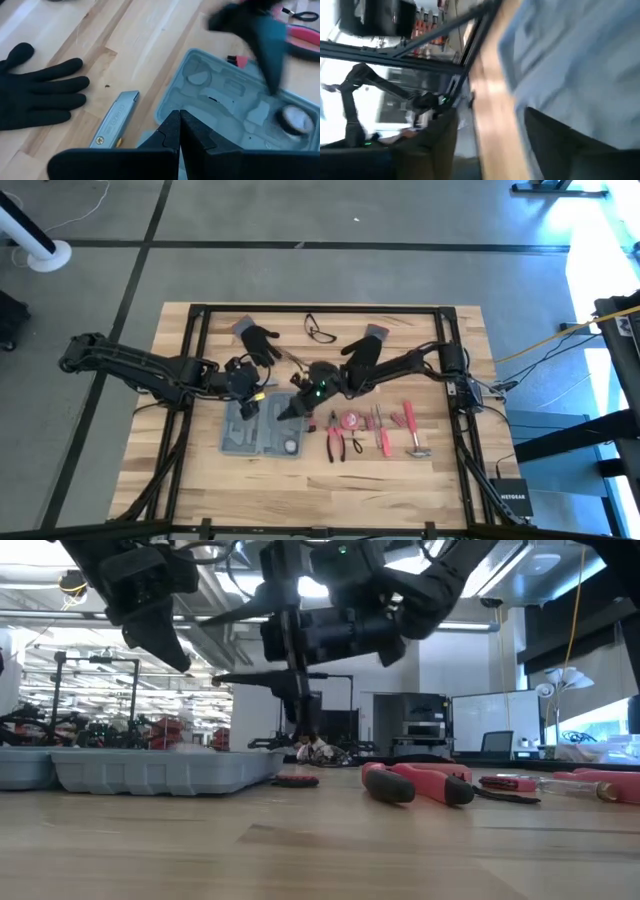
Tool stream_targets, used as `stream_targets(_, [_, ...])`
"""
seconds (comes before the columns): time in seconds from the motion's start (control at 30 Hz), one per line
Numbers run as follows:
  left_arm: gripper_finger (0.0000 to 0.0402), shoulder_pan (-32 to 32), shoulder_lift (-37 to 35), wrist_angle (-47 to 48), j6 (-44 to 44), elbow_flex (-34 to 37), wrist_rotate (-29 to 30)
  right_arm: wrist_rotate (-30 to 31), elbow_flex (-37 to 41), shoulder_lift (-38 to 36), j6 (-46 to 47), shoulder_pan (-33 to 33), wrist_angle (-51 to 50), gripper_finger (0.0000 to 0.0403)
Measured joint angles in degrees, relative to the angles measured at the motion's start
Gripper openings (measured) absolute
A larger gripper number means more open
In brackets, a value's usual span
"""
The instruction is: Prefit tool cases
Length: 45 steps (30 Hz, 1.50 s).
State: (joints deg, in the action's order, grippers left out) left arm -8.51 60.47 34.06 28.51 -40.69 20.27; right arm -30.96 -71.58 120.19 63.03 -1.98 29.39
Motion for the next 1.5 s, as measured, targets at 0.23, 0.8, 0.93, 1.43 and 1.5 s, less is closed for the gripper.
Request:
stream_targets(0.23, [0.0, -0.6, 0.0, 0.5, 0.0, 0.0, -0.5, -14.0, -4.5, 0.0, -3.5, -4.3, -5.9, 0.0263])
stream_targets(0.8, [0.0026, -9.4, 6.3, -25.5, 18.4, 14.5, -17.9, 11.9, -22.3, -3.2, -46.6, 0.8, -80.5, 0.0221])
stream_targets(0.93, [0.0059, -8.8, 6.7, -30.2, 17.5, 12.2, -16.6, 20.7, -23.1, -7.6, -46.4, 0.8, -84.2, 0.0221])
stream_targets(1.43, [0.0169, -8.8, 15.1, -32.2, 11.9, 10.4, -17.2, 59.3, -23.1, -30.3, -14.5, 3.4, -109.4, 0.0221])
stream_targets(1.5, [0.0175, -9.2, 17.0, -33.3, 11.9, 8.2, -17.2, 61.3, -23.1, -33.4, -11.2, 3.5, -111.0, 0.0221])
